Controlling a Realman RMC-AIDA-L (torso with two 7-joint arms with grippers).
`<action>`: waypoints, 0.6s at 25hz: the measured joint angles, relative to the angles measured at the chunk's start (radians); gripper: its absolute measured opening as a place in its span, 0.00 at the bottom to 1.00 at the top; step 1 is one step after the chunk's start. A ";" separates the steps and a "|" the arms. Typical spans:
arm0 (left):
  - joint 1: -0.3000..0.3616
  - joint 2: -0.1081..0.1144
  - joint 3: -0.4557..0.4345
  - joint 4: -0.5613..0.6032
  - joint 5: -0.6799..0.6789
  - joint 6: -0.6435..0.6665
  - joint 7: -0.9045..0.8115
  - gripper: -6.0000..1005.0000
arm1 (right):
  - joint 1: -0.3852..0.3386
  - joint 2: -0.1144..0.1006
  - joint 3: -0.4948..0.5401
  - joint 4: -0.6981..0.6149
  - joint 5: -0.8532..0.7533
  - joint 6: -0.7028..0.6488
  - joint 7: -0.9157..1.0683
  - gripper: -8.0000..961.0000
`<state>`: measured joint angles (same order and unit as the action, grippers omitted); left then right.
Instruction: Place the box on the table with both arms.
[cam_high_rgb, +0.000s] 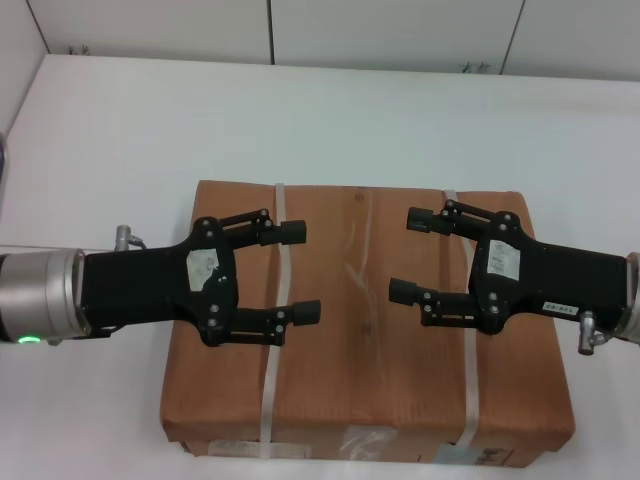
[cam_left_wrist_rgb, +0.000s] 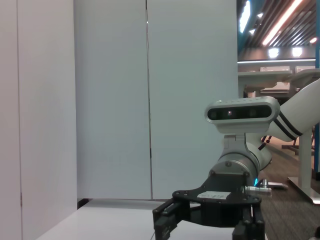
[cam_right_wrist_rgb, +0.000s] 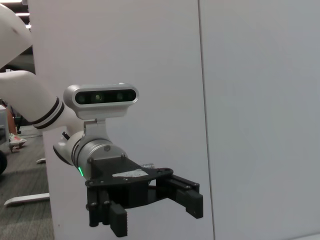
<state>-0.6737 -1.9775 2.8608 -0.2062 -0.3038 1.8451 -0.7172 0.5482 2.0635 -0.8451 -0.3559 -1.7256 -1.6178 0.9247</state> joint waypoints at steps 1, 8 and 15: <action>0.000 -0.001 0.000 0.000 0.000 -0.001 0.000 0.84 | 0.000 0.000 0.000 0.000 0.000 0.000 0.000 0.90; 0.000 -0.001 0.002 0.001 0.000 0.000 0.001 0.84 | -0.001 0.001 0.000 0.000 0.000 0.001 0.000 0.90; 0.000 -0.001 -0.005 0.003 0.000 0.006 0.001 0.84 | -0.001 0.002 0.001 0.000 0.000 0.003 0.000 0.90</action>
